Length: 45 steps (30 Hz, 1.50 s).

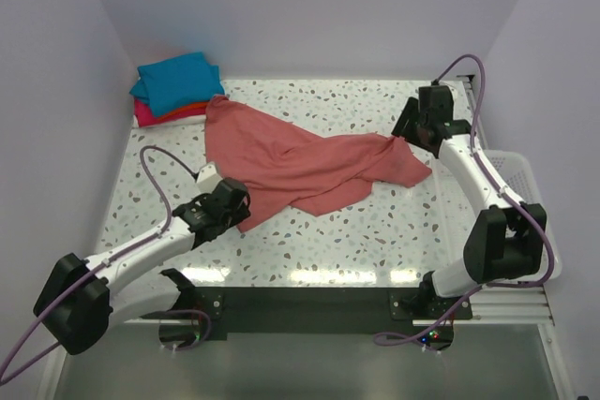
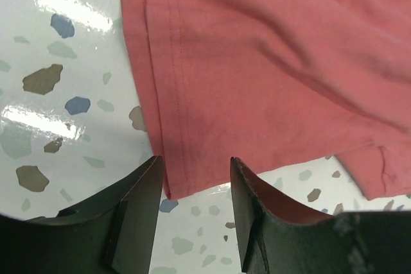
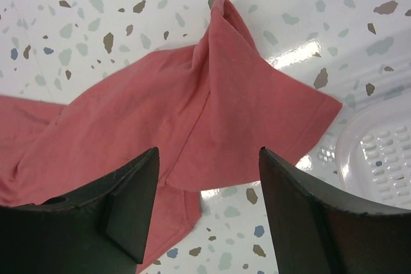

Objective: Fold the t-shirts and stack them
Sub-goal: Flatten the tshirt out

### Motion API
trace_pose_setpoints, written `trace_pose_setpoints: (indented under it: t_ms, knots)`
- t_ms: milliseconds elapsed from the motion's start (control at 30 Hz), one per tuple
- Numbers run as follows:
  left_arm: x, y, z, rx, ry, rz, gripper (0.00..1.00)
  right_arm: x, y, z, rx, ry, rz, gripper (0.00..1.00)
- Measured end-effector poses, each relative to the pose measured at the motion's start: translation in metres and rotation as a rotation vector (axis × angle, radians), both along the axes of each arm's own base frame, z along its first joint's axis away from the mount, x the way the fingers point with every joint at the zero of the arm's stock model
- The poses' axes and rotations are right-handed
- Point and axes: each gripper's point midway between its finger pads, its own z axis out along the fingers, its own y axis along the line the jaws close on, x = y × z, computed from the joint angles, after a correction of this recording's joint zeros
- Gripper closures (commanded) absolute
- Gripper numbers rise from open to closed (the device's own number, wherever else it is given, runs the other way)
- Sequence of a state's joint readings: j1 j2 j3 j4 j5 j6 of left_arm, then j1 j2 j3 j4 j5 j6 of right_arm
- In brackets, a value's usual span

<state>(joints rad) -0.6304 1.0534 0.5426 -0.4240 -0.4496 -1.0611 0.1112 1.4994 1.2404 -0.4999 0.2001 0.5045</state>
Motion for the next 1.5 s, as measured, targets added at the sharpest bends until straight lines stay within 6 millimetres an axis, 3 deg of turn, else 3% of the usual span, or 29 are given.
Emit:
trace_pose_setpoints:
  t_ms: [300,667,767,900,967,1100,1400,1500]
  knots:
    - [-0.012,-0.008,-0.020,0.025,0.057,0.027,0.49,-0.010,-0.001,-0.019,-0.005,0.047,0.000,0.34]
    - [-0.012,-0.007,-0.043,0.077,0.111,0.035,0.52,-0.011,-0.002,-0.024,-0.009,0.058,-0.003,0.34]
    - [-0.012,-0.008,-0.047,0.082,0.120,0.034,0.62,-0.010,-0.003,-0.029,-0.016,0.070,-0.009,0.34]
    - [-0.012,-0.008,-0.047,0.085,0.117,0.030,0.90,-0.009,-0.004,-0.034,-0.021,0.082,-0.013,0.33]
    - [-0.012,-0.006,-0.044,0.092,0.113,0.027,0.99,-0.009,-0.005,-0.038,-0.023,0.093,-0.014,0.33]
    - [0.000,0.009,-0.025,0.080,0.069,0.055,1.00,-0.009,-0.007,-0.048,-0.028,0.121,-0.016,0.33]
    - [0.051,0.093,0.072,0.044,-0.171,0.251,1.00,-0.013,-0.007,-0.064,-0.032,0.162,-0.011,0.32]
    - [0.057,0.119,0.083,0.058,-0.186,0.302,1.00,-0.019,-0.006,-0.073,-0.026,0.184,-0.003,0.32]
